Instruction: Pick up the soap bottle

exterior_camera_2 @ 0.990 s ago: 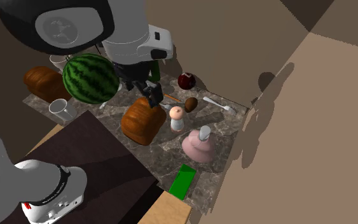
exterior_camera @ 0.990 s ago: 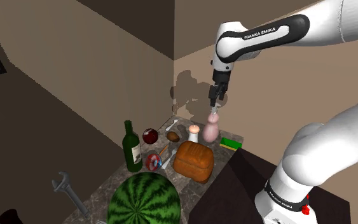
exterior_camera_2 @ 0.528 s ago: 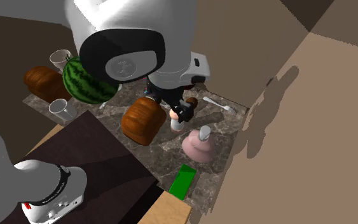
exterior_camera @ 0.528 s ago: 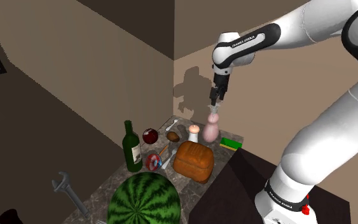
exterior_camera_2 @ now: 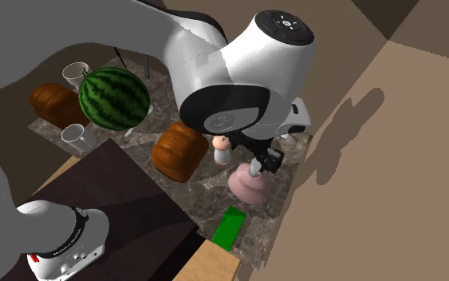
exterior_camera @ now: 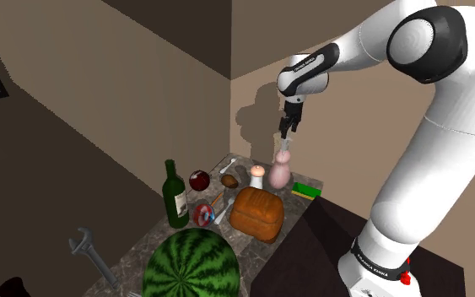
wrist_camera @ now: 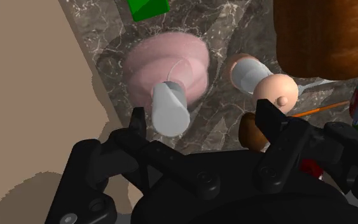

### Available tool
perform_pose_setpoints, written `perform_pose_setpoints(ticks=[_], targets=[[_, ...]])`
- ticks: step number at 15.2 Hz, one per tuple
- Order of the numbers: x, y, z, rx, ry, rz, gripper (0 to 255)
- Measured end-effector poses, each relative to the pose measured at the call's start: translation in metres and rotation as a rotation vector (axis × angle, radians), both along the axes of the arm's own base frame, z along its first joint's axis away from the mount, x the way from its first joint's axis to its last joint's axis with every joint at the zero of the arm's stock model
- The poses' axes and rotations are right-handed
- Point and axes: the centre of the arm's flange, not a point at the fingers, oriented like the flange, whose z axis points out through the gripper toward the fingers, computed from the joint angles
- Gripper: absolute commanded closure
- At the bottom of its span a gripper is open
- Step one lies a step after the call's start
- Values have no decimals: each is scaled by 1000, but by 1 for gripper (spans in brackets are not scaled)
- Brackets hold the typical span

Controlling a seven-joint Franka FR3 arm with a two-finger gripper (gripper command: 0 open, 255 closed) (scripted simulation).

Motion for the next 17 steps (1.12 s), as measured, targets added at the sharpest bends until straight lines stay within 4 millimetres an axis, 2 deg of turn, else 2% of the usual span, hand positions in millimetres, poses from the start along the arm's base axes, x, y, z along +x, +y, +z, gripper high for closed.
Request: perform_pose_setpoints(ticks=[3,10,11,17], targets=[[7,-20,-12,-6,-2,-7,0],[9,-23,-48,-7,-2,-8,0],[9,-23,-50,-7,-2,-8,255],[9,-22,-51,-8,-4,-8,255]])
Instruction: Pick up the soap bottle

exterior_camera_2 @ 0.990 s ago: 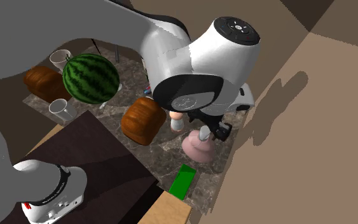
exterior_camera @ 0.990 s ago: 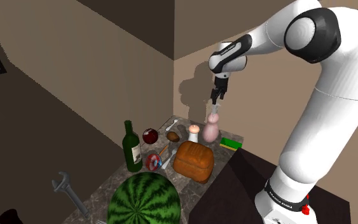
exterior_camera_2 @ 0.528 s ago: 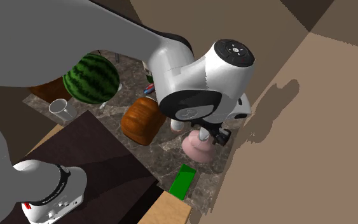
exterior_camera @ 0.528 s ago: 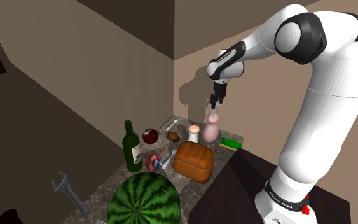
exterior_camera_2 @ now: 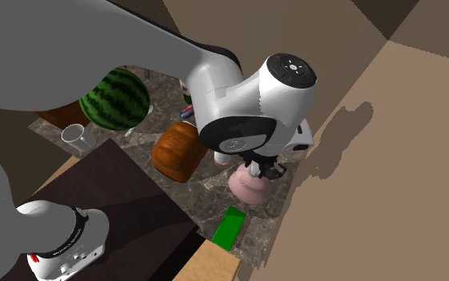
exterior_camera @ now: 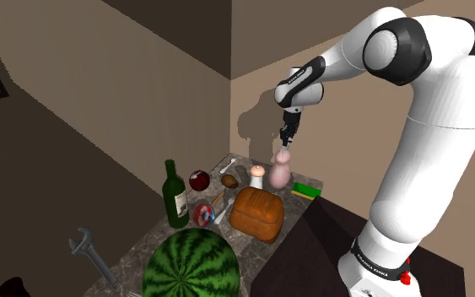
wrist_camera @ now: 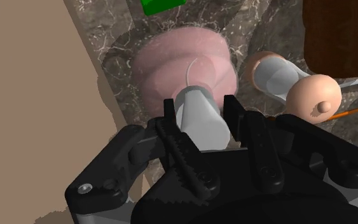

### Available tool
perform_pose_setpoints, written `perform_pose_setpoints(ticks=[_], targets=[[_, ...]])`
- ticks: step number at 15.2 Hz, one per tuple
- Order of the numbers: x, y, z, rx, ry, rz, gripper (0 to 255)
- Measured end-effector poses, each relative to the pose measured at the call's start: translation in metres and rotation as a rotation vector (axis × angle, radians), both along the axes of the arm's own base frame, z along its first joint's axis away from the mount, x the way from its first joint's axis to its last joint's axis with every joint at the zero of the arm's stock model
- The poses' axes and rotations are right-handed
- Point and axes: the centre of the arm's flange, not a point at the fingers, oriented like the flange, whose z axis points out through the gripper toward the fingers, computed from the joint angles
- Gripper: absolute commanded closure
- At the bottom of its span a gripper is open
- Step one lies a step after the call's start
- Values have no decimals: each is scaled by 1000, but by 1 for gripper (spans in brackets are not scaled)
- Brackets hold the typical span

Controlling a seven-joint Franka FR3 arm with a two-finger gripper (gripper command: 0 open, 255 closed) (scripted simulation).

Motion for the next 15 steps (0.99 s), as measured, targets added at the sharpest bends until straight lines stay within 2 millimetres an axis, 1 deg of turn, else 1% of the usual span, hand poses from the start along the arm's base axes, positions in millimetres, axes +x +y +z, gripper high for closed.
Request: perform_pose_setpoints(ticks=[5,8,15], targets=[[0,0,2,1,1,0,255],[0,0,14,1,2,0,255],[1,1,51,1,2,0,255]])
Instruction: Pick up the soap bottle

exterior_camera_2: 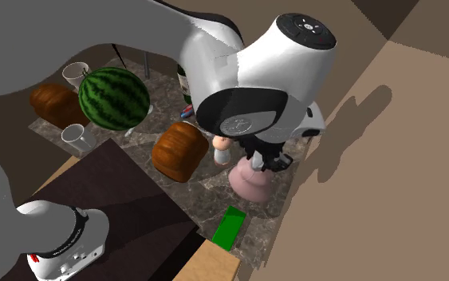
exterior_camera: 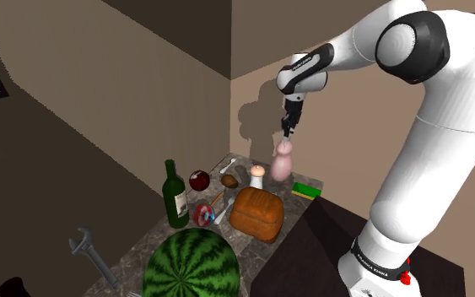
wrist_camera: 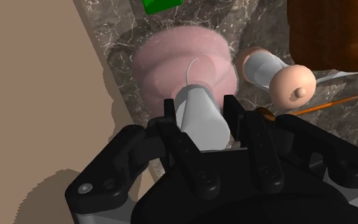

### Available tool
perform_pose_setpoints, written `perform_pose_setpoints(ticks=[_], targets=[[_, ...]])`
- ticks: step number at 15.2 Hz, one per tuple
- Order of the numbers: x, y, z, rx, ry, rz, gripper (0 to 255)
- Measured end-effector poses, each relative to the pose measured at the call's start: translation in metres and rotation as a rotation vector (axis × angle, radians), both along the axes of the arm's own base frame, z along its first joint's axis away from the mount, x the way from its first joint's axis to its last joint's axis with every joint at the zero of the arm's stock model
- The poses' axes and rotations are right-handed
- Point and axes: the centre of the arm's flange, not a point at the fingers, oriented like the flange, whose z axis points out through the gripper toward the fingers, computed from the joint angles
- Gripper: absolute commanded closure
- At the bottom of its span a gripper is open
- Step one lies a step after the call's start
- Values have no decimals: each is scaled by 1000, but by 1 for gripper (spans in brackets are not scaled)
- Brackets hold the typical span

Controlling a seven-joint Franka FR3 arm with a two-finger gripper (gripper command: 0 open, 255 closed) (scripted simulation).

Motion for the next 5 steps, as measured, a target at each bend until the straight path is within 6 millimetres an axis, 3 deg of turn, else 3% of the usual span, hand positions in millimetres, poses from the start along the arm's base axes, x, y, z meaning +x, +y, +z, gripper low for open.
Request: perform_pose_setpoints(ticks=[5], targets=[[-1,0,25,0,0,0,255]])
